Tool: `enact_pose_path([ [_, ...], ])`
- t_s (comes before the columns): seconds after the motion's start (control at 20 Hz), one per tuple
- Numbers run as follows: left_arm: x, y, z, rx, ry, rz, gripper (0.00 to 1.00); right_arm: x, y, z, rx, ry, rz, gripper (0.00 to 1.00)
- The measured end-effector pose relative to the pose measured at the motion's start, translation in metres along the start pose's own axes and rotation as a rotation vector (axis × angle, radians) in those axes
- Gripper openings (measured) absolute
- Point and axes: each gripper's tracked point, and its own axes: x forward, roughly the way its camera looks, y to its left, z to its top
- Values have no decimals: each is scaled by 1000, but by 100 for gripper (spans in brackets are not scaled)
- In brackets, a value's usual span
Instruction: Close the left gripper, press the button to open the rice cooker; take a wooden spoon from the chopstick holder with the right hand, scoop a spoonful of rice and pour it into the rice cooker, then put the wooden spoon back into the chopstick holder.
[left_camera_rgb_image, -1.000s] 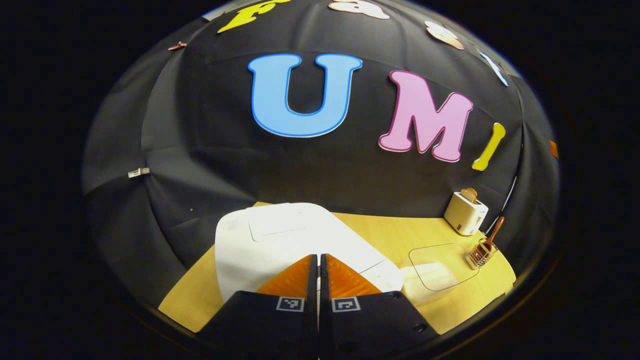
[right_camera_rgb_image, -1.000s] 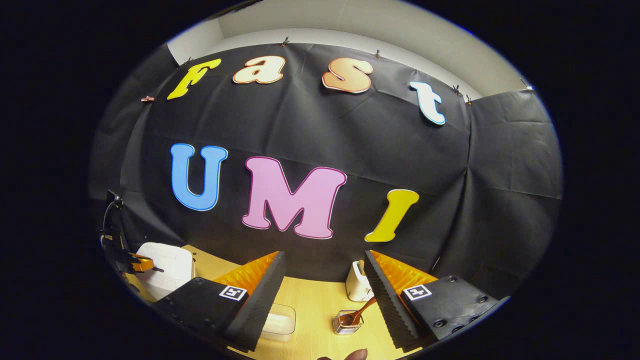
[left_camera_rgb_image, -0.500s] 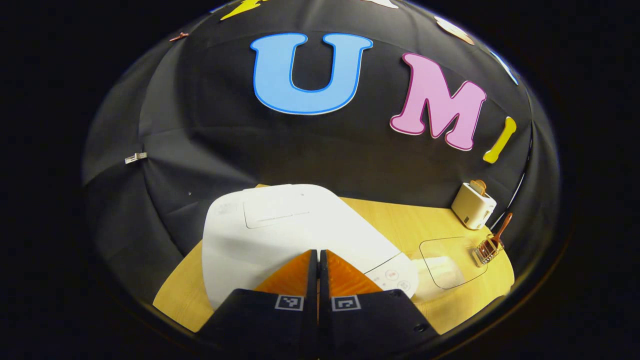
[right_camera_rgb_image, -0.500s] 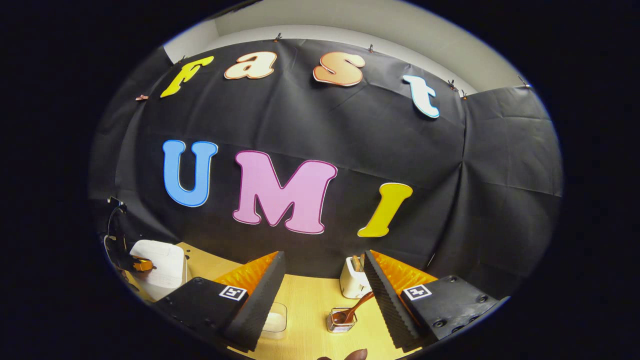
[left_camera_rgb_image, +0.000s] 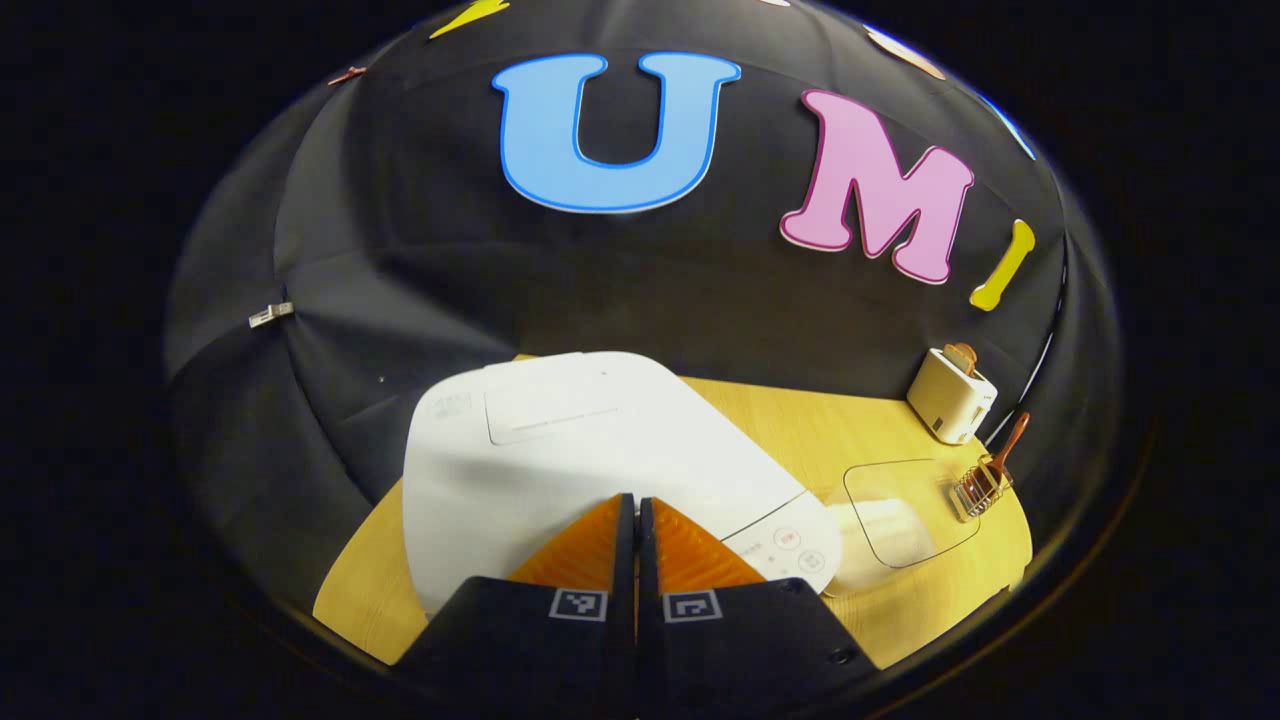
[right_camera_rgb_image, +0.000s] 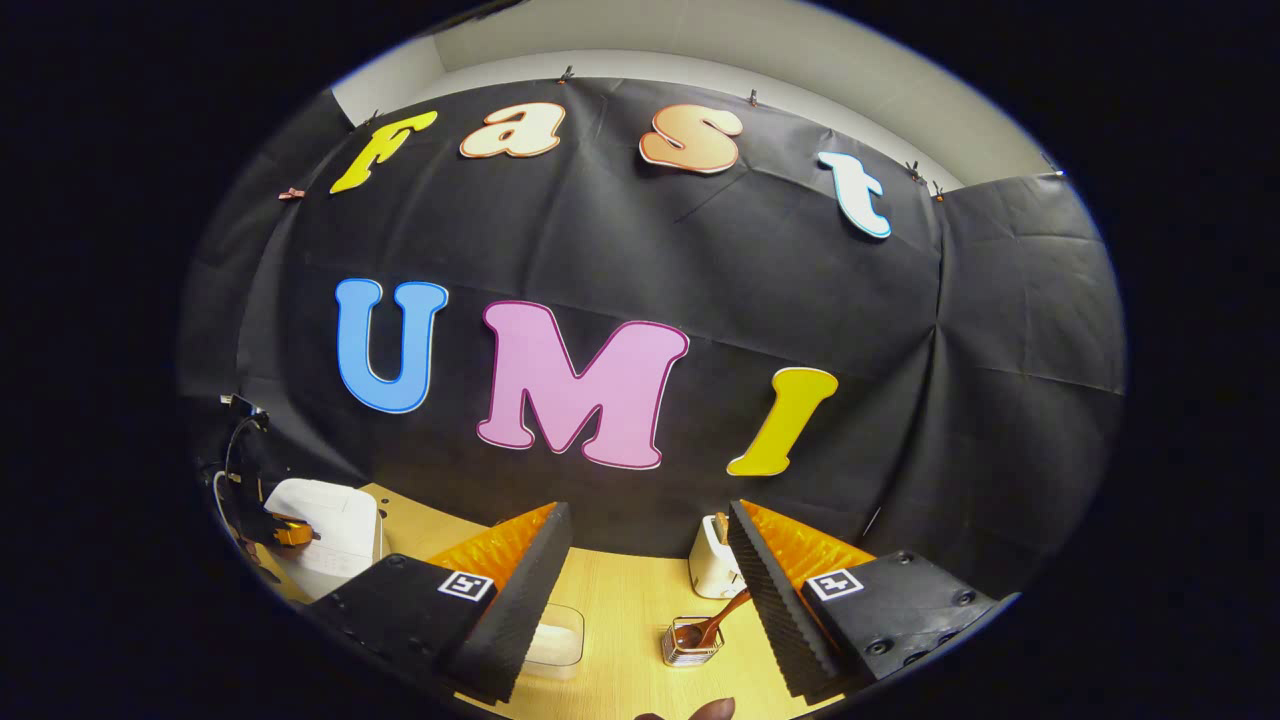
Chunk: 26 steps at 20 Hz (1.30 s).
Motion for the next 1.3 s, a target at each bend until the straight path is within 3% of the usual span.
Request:
enact_pose_path([
  [0.15,-7,1,10,16,-26,2,6,-4,-3,2,-2,-8,-11,97],
  [0.2,-12,0,20,16,-58,2,2,-6,-5,3,-1,-9,-15,97],
  [0.25,-17,1,33,13,-90,1,6,-7,-7,3,2,-9,-18,97],
  [0.55,-31,15,111,-29,-247,-4,6,-12,-7,5,8,-14,-29,97],
  [0.8,-34,22,150,27,-348,6,8,-20,-10,8,15,-19,-56,97],
  [0.9,-34,16,160,50,-377,-17,20,-25,-11,7,17,-17,-71,97],
  [0.95,-34,14,165,65,-393,-21,33,-27,-11,7,18,-15,-78,97],
  [1.05,-34,13,175,98,-424,-23,47,-32,-11,6,18,-12,-91,97],
  [1.2,-37,13,193,119,-480,-9,62,-39,-11,5,8,-7,-106,97],
  [1.25,-39,15,199,125,-501,-2,74,-41,-12,5,5,-8,-109,97],
  [1.3,-42,18,205,132,-522,10,78,-42,-13,5,4,-8,-113,97],
])
